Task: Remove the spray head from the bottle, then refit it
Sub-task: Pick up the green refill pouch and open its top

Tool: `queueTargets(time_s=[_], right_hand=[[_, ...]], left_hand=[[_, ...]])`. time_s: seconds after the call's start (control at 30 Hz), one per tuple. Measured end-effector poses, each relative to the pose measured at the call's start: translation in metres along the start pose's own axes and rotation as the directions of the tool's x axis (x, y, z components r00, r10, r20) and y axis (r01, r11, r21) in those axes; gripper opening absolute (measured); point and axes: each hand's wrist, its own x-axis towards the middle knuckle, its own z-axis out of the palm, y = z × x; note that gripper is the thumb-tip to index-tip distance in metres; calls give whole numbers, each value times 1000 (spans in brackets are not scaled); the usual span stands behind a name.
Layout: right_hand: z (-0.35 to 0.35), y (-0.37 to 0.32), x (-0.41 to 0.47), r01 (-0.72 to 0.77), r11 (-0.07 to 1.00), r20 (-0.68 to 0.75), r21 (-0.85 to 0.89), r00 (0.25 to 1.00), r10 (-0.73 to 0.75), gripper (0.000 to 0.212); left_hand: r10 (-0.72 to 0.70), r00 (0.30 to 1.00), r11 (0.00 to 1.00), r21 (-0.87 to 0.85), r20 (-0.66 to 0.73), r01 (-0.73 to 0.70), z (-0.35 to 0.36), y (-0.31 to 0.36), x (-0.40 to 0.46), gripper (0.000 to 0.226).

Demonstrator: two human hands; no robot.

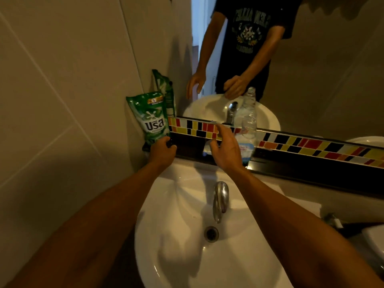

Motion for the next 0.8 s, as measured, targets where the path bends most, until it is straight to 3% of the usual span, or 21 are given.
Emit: queueTargets(time_s=[0.3,0.57,0.7,0.8], right_hand=[[56,-41,45,8,1000,187,-6,982,-6,63],[110,-59,94,-84,992,364,93,930,45,35],[142,-48,121,-117,992,395,35,914,94,45],[153,-45,130,-138,987,405,80,910,95,39]], left_hand=[[9,988,995,-93,-153,-24,-69,2,16,39],[-154,968,968,-228,-200,107,-69,-1,65,39],[-222,955,945,-284,-195,162,-59,-10,88,38],[-259,930,939,-295,-262,179,-52,-18,96,35]])
